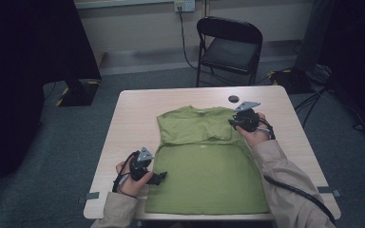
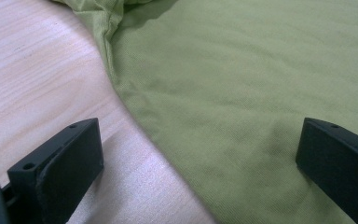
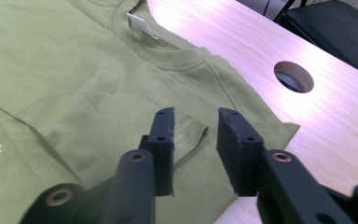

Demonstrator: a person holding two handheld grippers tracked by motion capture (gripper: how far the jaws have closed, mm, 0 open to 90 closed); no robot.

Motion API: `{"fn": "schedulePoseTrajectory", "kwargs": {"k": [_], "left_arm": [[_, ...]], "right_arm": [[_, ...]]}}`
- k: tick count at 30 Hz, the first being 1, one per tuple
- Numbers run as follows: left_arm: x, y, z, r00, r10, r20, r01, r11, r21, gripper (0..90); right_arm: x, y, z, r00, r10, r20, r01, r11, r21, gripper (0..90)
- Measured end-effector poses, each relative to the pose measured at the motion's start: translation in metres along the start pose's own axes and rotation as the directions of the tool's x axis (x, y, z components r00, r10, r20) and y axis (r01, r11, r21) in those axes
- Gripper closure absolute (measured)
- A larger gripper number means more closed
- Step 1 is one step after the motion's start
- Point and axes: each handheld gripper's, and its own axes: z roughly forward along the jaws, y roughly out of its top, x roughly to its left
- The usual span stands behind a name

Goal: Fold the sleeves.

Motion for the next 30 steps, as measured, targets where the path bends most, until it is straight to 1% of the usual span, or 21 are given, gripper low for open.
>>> {"fn": "schedulePoseTrajectory", "kwargs": {"k": [1, 3, 4, 7, 8, 10, 11, 13, 15, 20, 21, 26, 28, 30], "left_arm": [[0.0, 0.0, 0.0, 1.0, -0.001, 0.0, 0.001, 1.0, -0.001, 0.0], [0.0, 0.0, 0.0, 1.0, 0.0, 0.0, 0.0, 1.0, 0.0, 0.0], [0.0, 0.0, 0.0, 1.0, 0.0, 0.0, 0.0, 1.0, 0.0, 0.0], [0.0, 0.0, 0.0, 1.0, 0.0, 0.0, 0.0, 1.0, 0.0, 0.0], [0.0, 0.0, 0.0, 1.0, 0.0, 0.0, 0.0, 1.0, 0.0, 0.1], [0.0, 0.0, 0.0, 1.0, 0.0, 0.0, 0.0, 1.0, 0.0, 0.0], [0.0, 0.0, 0.0, 1.0, -0.001, 0.0, 0.001, 1.0, 0.0, 0.0], [0.0, 0.0, 0.0, 1.0, -0.002, -0.001, 0.002, 1.0, 0.0, 0.0], [0.0, 0.0, 0.0, 1.0, -0.004, -0.002, 0.004, 1.0, 0.0, 0.0], [0.0, 0.0, 0.0, 1.0, -0.005, -0.002, 0.005, 1.0, 0.0, 0.0], [0.0, 0.0, 0.0, 1.0, -0.005, -0.002, 0.005, 1.0, 0.0, 0.0], [0.0, 0.0, 0.0, 1.0, -0.003, -0.003, 0.003, 1.0, 0.0, 0.0], [0.0, 0.0, 0.0, 1.0, -0.004, -0.002, 0.004, 1.0, 0.0, 0.0], [0.0, 0.0, 0.0, 1.0, -0.004, -0.003, 0.004, 1.0, 0.0, 0.0]], "right_arm": [[-0.001, -0.001, -0.001, 0.9999, 0.011, -0.01, -0.011, 1.0, -0.002, 62.5], [-0.002, -0.003, -0.004, 0.9998, 0.018, -0.001, -0.018, 1.0, -0.005, 47.3], [-0.002, -0.004, -0.006, 0.9997, 0.023, 0.0, -0.023, 1.0, -0.013, 41.9], [-0.003, -0.006, -0.011, 0.9987, 0.051, 0.001, -0.051, 0.998, -0.036, 19.9], [-0.003, -0.007, -0.012, 0.9982, 0.059, 0.008, -0.059, 0.998, -0.039, 15.7], [-0.002, -0.01, -0.015, 0.9979, 0.062, 0.019, -0.06, 0.997, -0.057, 7.2], [-0.002, -0.012, -0.017, 0.9974, 0.069, 0.021, -0.068, 0.996, -0.053, 4.0], [-0.002, -0.016, -0.02, 0.9965, 0.084, 0.002, -0.084, 0.995, -0.058, 0.7], [-0.002, -0.022, -0.023, 0.9966, 0.082, -0.01, -0.083, 0.995, -0.064, 1.0], [0.002, -0.037, -0.031, 0.9957, 0.086, -0.035, -0.087, 0.996, -0.036, 1.4], [0.004, -0.041, -0.032, 0.9955, 0.089, -0.034, -0.09, 0.995, -0.033, 1.3], [0.009, -0.055, -0.039, 0.9935, 0.103, -0.047, -0.105, 0.994, -0.042, 1.5], [0.012, -0.06, -0.041, 0.9918, 0.114, -0.058, -0.116, 0.992, -0.04, 1.4], [0.014, -0.065, -0.042, 0.9913, 0.113, -0.067, -0.116, 0.993, -0.034, 1.5]]}}
